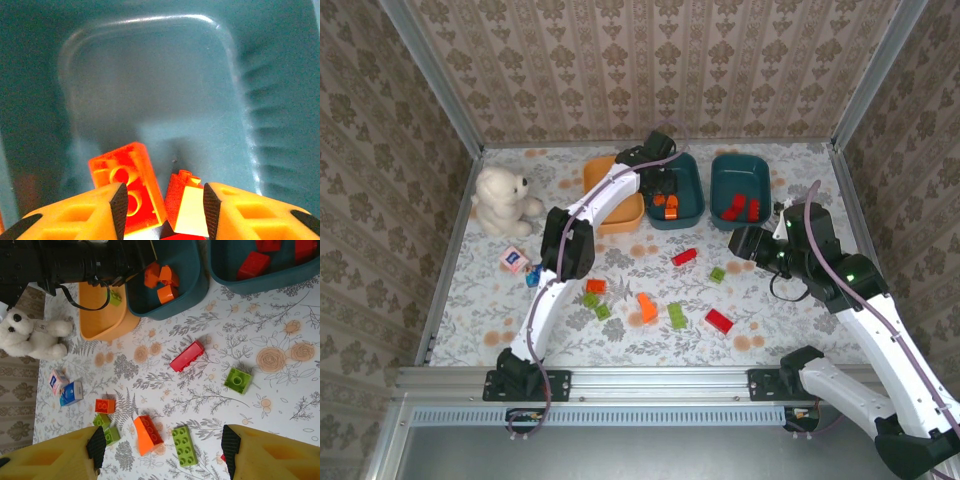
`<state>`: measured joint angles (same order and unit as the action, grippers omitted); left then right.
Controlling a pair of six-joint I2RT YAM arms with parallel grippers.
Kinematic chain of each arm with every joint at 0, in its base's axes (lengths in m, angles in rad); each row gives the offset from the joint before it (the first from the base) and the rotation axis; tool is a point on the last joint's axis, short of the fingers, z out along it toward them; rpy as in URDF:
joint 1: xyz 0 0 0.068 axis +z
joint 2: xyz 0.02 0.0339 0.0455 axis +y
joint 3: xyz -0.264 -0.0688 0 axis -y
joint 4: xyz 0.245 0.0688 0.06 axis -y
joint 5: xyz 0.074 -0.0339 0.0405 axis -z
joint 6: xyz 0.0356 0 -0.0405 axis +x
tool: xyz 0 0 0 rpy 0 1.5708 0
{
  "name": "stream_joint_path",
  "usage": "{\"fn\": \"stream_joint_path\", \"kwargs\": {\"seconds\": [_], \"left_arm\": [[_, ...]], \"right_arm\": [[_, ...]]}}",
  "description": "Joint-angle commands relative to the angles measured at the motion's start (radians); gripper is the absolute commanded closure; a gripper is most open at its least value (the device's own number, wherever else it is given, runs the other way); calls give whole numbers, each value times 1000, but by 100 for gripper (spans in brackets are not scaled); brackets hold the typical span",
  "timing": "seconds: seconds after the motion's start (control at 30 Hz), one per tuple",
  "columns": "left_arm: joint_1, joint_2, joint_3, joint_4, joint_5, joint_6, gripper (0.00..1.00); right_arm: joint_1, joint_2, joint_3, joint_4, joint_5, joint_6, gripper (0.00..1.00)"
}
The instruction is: Sort the legos into containers by color
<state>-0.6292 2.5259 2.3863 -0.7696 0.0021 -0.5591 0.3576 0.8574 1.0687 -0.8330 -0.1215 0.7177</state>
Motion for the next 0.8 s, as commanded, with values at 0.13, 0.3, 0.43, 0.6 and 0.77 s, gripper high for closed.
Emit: {"fn": "stream_joint_path", "kwargs": {"seconds": [0.13,0.3,0.43,0.6,0.77], "left_arm": [[-2,-89,32,-37,-37,-62,46],[-20,-189,24,-15,-33,-64,43],[-33,-306,-47,-4,-45,-59,41],[-37,-550,-312,76,-46,-51,38],[-39,-829,-642,129,-35,-47,36]], "right_arm": [[-8,18,5,-11,-1,-17,34],[-12,51,46,-44,27,-51,34],[-15,86,72,-77,43,-63,34],[-14,128,95,-113,54,-80,34],[21,191,142,-229,112,-123,37]]}}
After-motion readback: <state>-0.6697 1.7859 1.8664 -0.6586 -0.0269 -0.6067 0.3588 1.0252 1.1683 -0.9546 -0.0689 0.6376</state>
